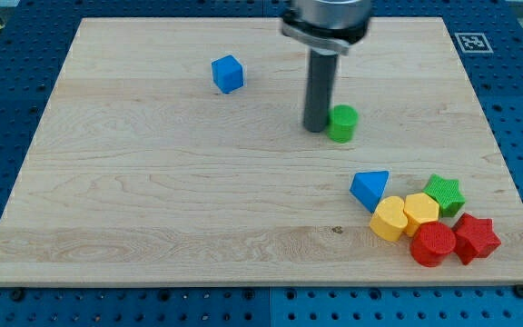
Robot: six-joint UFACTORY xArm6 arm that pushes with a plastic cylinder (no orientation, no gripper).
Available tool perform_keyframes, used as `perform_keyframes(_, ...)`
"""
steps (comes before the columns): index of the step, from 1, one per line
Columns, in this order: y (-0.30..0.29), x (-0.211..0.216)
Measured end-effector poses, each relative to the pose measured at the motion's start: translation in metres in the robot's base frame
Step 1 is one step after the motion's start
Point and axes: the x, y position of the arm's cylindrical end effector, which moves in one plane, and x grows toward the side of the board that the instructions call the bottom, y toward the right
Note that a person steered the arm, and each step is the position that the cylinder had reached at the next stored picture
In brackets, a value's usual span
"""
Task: Move the green circle to the blue triangle
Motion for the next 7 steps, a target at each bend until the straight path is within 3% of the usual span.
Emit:
perform_keyframes(1,0.023,-0.011)
perform_keyframes(2,0.031,-0.056)
perform_keyframes(3,0.081,-0.054)
perform_keyframes(6,0.055,-0.031)
perform_keyframes(7,0.055,0.0)
